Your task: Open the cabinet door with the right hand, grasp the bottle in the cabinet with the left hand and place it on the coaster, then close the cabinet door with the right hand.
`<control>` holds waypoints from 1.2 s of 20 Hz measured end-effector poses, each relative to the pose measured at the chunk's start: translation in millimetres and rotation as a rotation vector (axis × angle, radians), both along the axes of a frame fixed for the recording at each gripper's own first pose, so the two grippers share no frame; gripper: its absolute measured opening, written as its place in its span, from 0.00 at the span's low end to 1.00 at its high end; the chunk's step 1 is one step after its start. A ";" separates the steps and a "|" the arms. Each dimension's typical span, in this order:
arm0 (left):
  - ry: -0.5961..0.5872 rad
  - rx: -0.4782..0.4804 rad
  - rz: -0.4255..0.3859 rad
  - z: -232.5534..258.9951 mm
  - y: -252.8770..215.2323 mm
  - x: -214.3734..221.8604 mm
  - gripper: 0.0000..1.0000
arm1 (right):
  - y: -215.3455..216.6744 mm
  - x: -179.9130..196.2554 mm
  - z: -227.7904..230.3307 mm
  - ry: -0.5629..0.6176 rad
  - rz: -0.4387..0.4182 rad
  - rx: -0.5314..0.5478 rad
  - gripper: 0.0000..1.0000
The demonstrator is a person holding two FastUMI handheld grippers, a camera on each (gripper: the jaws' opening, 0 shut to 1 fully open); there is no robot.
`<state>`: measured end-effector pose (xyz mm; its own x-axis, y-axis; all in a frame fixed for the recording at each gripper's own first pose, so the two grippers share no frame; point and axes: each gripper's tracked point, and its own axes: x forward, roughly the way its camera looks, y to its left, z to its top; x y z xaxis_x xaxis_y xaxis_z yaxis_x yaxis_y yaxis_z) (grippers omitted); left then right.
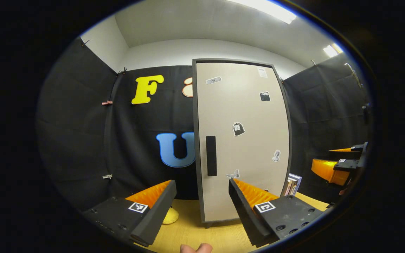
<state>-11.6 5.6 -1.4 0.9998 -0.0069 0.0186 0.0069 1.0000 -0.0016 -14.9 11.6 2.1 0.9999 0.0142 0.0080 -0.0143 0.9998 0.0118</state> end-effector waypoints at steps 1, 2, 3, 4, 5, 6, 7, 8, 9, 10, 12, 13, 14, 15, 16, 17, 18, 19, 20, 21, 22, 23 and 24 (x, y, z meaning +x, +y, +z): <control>0.000 -0.002 0.001 -1.1 0.7 -0.4 0.95 | 1.1 0.0 0.3 -0.001 0.001 -0.002 0.97; 0.000 -0.004 0.002 -1.1 2.4 -0.6 0.95 | 2.9 0.3 0.5 -0.002 0.003 -0.004 0.98; 0.000 -0.006 0.003 -2.1 2.9 0.2 0.95 | 4.3 0.8 0.7 -0.002 0.005 -0.005 0.98; 0.000 -0.009 0.003 -1.6 3.9 -0.1 0.95 | 5.8 1.3 0.7 -0.001 0.006 -0.005 0.97; -0.003 -0.011 0.005 -1.9 5.9 -0.1 0.95 | 8.9 2.1 1.1 0.001 0.010 -0.003 0.98; -0.005 -0.013 0.007 -1.0 7.7 -0.1 0.92 | 12.9 3.5 1.7 -0.001 0.015 -0.001 0.98; -0.007 -0.014 0.010 -1.3 10.3 0.3 0.94 | 17.5 5.8 2.9 -0.003 0.022 -0.002 0.97; -0.009 -0.014 0.015 -0.9 13.9 0.0 0.95 | 23.9 8.4 3.4 -0.004 0.032 -0.004 0.98; -0.012 -0.014 0.019 -1.4 18.1 0.3 0.95 | 31.3 11.1 4.2 -0.005 0.042 -0.005 0.98; -0.014 -0.015 0.023 -0.7 21.8 0.4 0.94 | 39.6 14.2 5.0 -0.006 0.054 -0.003 0.98; -0.015 -0.014 0.033 -2.2 30.2 1.8 0.94 | 60.1 20.3 5.7 -0.009 0.081 0.004 0.97; -0.012 -0.012 0.039 -4.3 35.8 2.7 0.94 | 71.2 24.2 6.2 -0.011 0.095 0.008 0.98; -0.008 -0.012 0.045 -6.1 41.4 4.1 0.95 | 83.5 28.9 7.8 -0.015 0.110 0.013 0.98; -0.004 -0.013 0.051 -9.6 46.2 4.7 0.95 | 95.6 33.8 9.9 -0.020 0.125 0.021 0.98; -0.001 -0.017 0.055 -11.8 51.8 4.7 0.95 | 108.0 40.1 11.6 -0.024 0.137 0.026 0.98; 0.003 -0.021 0.058 -14.7 57.6 5.9 0.95 | 119.3 47.2 13.2 -0.026 0.144 0.031 0.97; 0.007 -0.024 0.062 -17.3 63.8 6.1 0.95 | 130.6 53.5 12.9 -0.025 0.151 0.039 0.97; 0.011 -0.025 0.067 -21.5 69.9 5.9 0.95 | 143.5 60.0 11.9 -0.023 0.163 0.045 0.97; 0.015 -0.022 0.074 -24.3 76.9 6.4 0.95 | 155.9 66.9 11.3 -0.024 0.175 0.048 0.97; 0.020 -0.017 0.081 -27.2 83.6 6.7 0.95 | 167.3 74.5 12.0 -0.028 0.183 0.046 0.97; 0.024 -0.012 0.088 -30.6 90.6 7.4 0.95 | 178.0 82.9 13.5 -0.033 0.188 0.043 0.97; 0.025 -0.009 0.094 -33.6 96.6 8.0 0.95 | 188.3 91.9 15.7 -0.041 0.193 0.041 0.97; 0.027 -0.007 0.099 -35.6 102.1 9.4 0.95 | 198.3 101.2 17.9 -0.048 0.198 0.043 0.97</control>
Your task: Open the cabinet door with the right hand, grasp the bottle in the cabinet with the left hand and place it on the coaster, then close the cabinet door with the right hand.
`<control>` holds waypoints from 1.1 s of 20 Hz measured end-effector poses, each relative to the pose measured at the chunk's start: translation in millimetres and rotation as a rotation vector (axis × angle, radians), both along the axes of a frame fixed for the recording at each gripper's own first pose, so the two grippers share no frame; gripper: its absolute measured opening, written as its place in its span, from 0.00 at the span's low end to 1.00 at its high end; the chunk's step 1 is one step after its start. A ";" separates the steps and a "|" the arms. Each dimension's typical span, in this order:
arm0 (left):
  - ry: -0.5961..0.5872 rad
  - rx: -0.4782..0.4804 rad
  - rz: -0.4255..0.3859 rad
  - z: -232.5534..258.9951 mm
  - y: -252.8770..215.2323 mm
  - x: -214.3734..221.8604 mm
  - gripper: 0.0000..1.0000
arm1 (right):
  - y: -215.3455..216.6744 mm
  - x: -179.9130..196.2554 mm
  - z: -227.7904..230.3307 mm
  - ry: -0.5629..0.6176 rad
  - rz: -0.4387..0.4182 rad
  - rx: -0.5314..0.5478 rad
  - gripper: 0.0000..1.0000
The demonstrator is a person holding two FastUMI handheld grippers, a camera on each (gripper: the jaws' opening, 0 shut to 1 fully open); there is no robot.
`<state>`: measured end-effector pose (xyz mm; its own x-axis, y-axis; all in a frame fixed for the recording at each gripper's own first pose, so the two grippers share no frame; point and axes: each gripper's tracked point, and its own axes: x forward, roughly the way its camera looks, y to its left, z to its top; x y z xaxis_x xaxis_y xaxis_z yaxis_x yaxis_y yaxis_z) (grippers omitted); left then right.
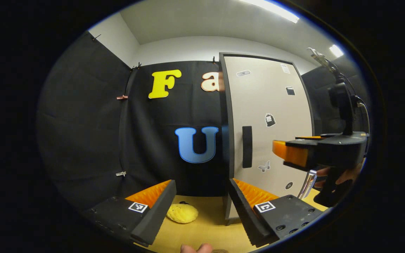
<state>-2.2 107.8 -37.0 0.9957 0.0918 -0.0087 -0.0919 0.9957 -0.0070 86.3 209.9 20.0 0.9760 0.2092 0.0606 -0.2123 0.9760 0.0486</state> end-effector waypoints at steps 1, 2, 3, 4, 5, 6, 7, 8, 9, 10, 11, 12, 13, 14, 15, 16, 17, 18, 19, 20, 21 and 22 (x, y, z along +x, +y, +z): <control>0.003 0.002 0.005 -1.5 5.7 0.6 0.95 | 9.8 9.7 0.7 -0.002 0.003 0.002 0.97; 0.005 0.004 0.012 -4.0 10.8 1.4 0.95 | 17.0 19.3 -1.5 0.000 0.000 0.003 0.97; 0.004 0.008 0.019 -5.6 15.5 2.0 0.95 | 24.7 29.9 -5.1 0.011 0.001 0.003 0.97; 0.005 0.011 0.025 -6.4 19.9 2.5 0.95 | 31.9 38.4 -8.6 0.020 0.002 0.003 0.97; 0.005 0.013 0.031 -7.7 23.8 3.5 0.95 | 38.1 47.8 -13.1 0.027 -0.001 0.000 0.98; 0.007 0.011 0.033 -11.0 25.9 4.4 0.95 | 43.5 56.2 -17.7 0.035 -0.005 -0.006 0.97; 0.009 0.005 0.035 -13.1 28.5 5.0 0.95 | 47.8 63.8 -22.3 0.041 -0.006 -0.013 0.98; 0.013 -0.003 0.037 -14.5 30.2 4.9 0.95 | 53.1 70.2 -25.9 0.045 -0.005 -0.015 0.98; 0.016 -0.009 0.039 -17.4 31.7 4.9 0.95 | 57.1 77.3 -27.1 0.040 -0.008 -0.014 0.97; 0.018 -0.013 0.042 -18.5 33.9 4.5 0.95 | 58.6 83.7 -28.3 0.040 -0.013 -0.008 0.96; 0.019 -0.014 0.045 -19.4 36.0 4.4 0.95 | 61.1 90.0 -27.9 0.039 -0.017 0.008 0.94; 0.019 -0.015 0.049 -20.5 37.4 4.3 0.95 | 64.0 94.3 -28.1 0.043 -0.020 0.025 0.87; 0.018 -0.018 0.053 -20.7 39.3 4.2 0.95 | 66.1 99.5 -28.7 0.047 -0.020 0.043 0.78; 0.017 -0.024 0.054 -21.3 40.6 3.5 0.95 | 60.4 102.2 -27.8 0.038 -0.052 0.041 0.77; 0.017 -0.029 0.055 -21.7 41.7 2.7 0.95 | 63.6 101.3 -25.1 0.023 -0.050 0.036 0.70; 0.020 -0.034 0.058 -23.8 41.3 1.8 0.95 | 70.1 98.9 -30.2 0.031 -0.035 0.026 0.57; 0.024 -0.037 0.059 -26.3 40.7 -0.6 0.95 | 71.8 100.3 -37.5 0.051 -0.039 0.007 0.51; 0.026 -0.039 0.060 -27.4 40.3 -2.8 0.95 | 63.4 108.9 -38.3 0.040 -0.056 -0.007 0.51; 0.029 -0.039 0.064 -28.1 40.7 -5.8 0.95 | 63.1 106.8 -37.4 0.042 -0.059 0.000 0.33; 0.032 -0.037 0.067 -28.2 40.7 -7.0 0.95 | 64.8 101.6 -38.3 0.050 -0.063 0.005 0.33; 0.032 -0.037 0.069 -27.3 40.8 -8.7 0.95 | 65.1 100.4 -38.1 0.060 -0.061 0.015 0.29; 0.031 -0.037 0.070 -27.9 40.9 -10.7 0.95 | 65.8 98.5 -38.0 0.060 -0.051 0.008 0.25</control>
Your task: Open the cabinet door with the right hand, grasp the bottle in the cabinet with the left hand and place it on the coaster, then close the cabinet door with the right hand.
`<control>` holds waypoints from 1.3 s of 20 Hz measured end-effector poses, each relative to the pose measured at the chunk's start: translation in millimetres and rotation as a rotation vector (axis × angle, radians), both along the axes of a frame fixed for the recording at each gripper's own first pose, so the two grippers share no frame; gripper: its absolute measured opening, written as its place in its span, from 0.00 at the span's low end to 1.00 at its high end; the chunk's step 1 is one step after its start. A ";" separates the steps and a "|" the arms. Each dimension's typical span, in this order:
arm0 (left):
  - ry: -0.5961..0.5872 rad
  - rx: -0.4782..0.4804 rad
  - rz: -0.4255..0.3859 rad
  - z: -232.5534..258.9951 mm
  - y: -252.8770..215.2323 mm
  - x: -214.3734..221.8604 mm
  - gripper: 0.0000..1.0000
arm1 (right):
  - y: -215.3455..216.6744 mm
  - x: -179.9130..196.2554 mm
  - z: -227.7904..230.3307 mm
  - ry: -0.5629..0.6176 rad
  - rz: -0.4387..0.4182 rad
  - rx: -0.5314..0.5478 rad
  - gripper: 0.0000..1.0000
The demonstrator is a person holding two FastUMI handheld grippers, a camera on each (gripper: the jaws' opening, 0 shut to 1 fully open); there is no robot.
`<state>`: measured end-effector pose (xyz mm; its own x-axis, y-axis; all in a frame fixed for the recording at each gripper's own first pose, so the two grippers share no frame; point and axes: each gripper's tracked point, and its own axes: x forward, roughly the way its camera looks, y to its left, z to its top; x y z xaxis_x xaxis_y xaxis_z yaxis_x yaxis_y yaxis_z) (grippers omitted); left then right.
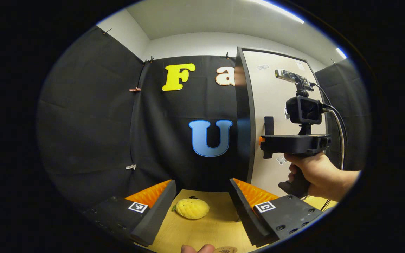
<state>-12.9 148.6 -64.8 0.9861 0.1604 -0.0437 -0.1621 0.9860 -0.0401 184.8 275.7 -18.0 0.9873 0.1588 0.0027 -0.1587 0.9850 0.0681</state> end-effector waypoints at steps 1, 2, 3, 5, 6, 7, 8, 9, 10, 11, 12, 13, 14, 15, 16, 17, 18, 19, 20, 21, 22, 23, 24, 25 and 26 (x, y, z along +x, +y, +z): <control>0.000 0.000 0.001 1.3 -0.7 -2.8 0.95 | -0.3 -2.1 1.0 -0.002 0.012 -0.008 0.26; -0.001 0.003 0.002 0.8 -2.3 -6.6 0.95 | -0.9 -4.9 1.3 -0.007 0.023 -0.012 0.26; -0.002 0.008 0.004 3.3 -2.8 -7.9 0.95 | -0.7 -8.1 1.4 -0.003 0.032 -0.007 0.25; -0.005 0.015 0.009 4.4 -5.8 -16.6 0.95 | 0.8 -19.2 4.0 0.002 0.054 0.001 0.25; -0.007 0.016 0.011 5.5 -4.9 -18.4 0.95 | 0.7 -25.6 6.3 -0.001 0.067 -0.003 0.26; -0.010 0.013 0.011 7.8 -7.0 -21.9 0.95 | 0.5 -33.1 7.7 -0.004 0.083 -0.008 0.25; -0.011 0.011 0.011 9.6 -11.2 -24.3 0.95 | -3.5 -42.8 8.9 -0.002 0.097 -0.006 0.25; -0.010 0.008 0.011 9.7 -14.0 -27.1 0.95 | -7.6 -51.3 9.1 0.000 0.112 -0.001 0.26; -0.010 0.009 0.009 10.9 -17.3 -29.7 0.95 | -9.4 -54.2 9.0 0.007 0.129 0.001 0.22; -0.010 0.013 0.007 12.1 -20.8 -33.1 0.95 | -11.5 -60.7 10.6 0.009 0.144 0.000 0.26; -0.011 0.020 0.005 15.8 -24.5 -35.3 0.95 | -15.4 -69.6 10.8 0.009 0.158 0.003 0.26; -0.015 0.026 0.002 20.3 -26.8 -34.3 0.95 | -19.2 -78.5 11.2 0.009 0.172 0.008 0.26; -0.017 0.029 -0.001 23.0 -29.6 -34.4 0.95 | -23.5 -89.4 10.2 0.010 0.186 0.012 0.26; -0.018 0.029 -0.005 23.1 -32.5 -35.5 0.95 | -27.7 -101.1 9.3 0.008 0.195 0.015 0.26; -0.019 0.029 -0.012 25.3 -36.8 -36.3 0.95 | -33.8 -109.5 10.5 0.007 0.204 0.017 0.26; -0.021 0.030 -0.021 25.6 -45.5 -42.4 0.95 | -38.7 -116.1 11.5 0.005 0.213 0.015 0.26; -0.024 0.033 -0.029 27.4 -52.6 -46.3 0.95 | -45.0 -121.5 12.7 0.002 0.220 0.013 0.26; -0.025 0.039 -0.033 27.7 -57.9 -51.0 0.95 | -50.7 -127.4 13.5 0.001 0.228 0.011 0.26; -0.029 0.045 -0.034 30.3 -61.7 -54.0 0.95 | -55.6 -135.4 14.0 0.001 0.236 0.011 0.26; -0.033 0.050 -0.035 31.3 -65.1 -54.3 0.95 | -62.0 -142.5 13.5 0.005 0.241 0.013 0.26; -0.039 0.053 -0.039 33.8 -69.9 -55.2 0.95 | -68.3 -147.9 14.5 0.006 0.241 0.016 0.26; -0.044 0.055 -0.044 36.1 -75.6 -53.8 0.95 | -75.3 -153.6 14.8 0.003 0.239 0.019 0.26; -0.048 0.059 -0.051 38.8 -80.4 -52.8 0.94 | -81.9 -159.7 15.7 0.000 0.235 0.021 0.26; -0.050 0.063 -0.058 40.0 -85.2 -52.0 0.94 | -89.3 -164.5 16.2 -0.004 0.227 0.023 0.25; -0.052 0.066 -0.066 41.9 -91.5 -53.0 0.94 | -97.0 -170.1 17.0 -0.006 0.217 0.027 0.25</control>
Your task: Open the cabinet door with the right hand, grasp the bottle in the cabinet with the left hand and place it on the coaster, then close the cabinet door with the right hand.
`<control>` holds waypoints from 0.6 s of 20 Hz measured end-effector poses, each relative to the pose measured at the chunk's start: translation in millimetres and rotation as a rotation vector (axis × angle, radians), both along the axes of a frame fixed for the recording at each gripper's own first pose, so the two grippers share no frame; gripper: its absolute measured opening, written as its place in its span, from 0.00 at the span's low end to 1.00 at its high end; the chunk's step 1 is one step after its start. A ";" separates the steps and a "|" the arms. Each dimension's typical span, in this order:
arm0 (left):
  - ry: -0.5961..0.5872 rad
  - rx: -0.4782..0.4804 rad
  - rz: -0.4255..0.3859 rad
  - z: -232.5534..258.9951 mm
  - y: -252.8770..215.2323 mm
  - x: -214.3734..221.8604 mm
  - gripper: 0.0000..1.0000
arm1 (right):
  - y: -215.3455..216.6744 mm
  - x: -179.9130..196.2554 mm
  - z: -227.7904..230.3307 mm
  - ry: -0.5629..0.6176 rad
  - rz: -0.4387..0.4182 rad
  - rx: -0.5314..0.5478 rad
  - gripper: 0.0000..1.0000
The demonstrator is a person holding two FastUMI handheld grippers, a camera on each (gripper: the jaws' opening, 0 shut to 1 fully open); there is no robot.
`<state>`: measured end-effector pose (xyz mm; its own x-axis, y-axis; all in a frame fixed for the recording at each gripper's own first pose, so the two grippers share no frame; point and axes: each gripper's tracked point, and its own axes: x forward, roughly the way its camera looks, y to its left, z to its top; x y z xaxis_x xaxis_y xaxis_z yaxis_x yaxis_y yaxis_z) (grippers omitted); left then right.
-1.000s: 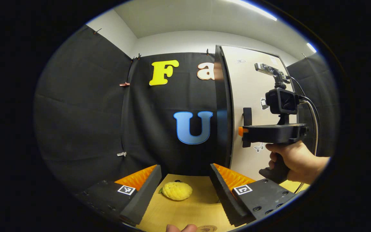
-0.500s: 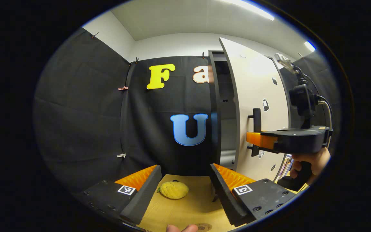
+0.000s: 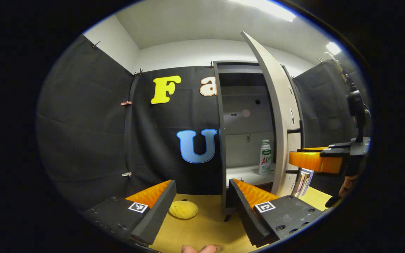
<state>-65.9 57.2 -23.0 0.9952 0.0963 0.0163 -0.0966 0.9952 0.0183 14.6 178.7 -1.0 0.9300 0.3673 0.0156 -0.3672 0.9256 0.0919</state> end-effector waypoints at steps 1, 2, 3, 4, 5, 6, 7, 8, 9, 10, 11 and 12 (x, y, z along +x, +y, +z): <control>-0.003 0.000 -0.009 -0.2 -5.9 0.3 0.94 | -7.1 -5.0 -0.1 0.000 -0.009 0.000 0.25; -0.005 -0.003 -0.016 1.0 -10.6 2.5 0.94 | -14.6 -9.3 0.6 -0.003 -0.017 -0.003 0.25; -0.006 -0.008 -0.025 0.5 -14.7 4.9 0.94 | -21.8 -13.0 2.1 -0.005 -0.025 -0.008 0.25; -0.005 -0.014 -0.034 1.0 -19.4 6.2 0.94 | -28.1 -18.2 2.6 -0.009 -0.032 -0.010 0.25; -0.004 -0.019 -0.044 1.4 -25.7 7.2 0.94 | -34.2 -23.2 3.7 -0.011 -0.041 -0.010 0.25; -0.004 -0.022 -0.056 3.1 -30.8 9.0 0.94 | -42.8 -26.9 3.0 -0.012 -0.051 -0.013 0.25; -0.005 -0.024 -0.067 2.9 -35.7 9.4 0.94 | -53.4 -28.5 2.3 -0.012 -0.063 -0.013 0.25; -0.005 -0.026 -0.080 4.3 -40.3 11.5 0.94 | -62.7 -30.4 2.7 -0.012 -0.078 -0.018 0.25; -0.005 -0.027 -0.092 3.7 -45.6 12.8 0.94 | -71.8 -32.7 3.2 -0.014 -0.096 -0.018 0.25; -0.004 -0.026 -0.100 5.1 -50.1 13.5 0.94 | -80.1 -35.4 3.5 -0.014 -0.115 -0.019 0.25; -0.004 -0.026 -0.107 4.3 -53.8 15.1 0.94 | -89.3 -36.7 4.6 -0.015 -0.136 -0.019 0.24; -0.005 -0.029 -0.115 5.4 -58.1 16.5 0.94 | -98.9 -39.4 7.7 -0.021 -0.160 -0.012 0.25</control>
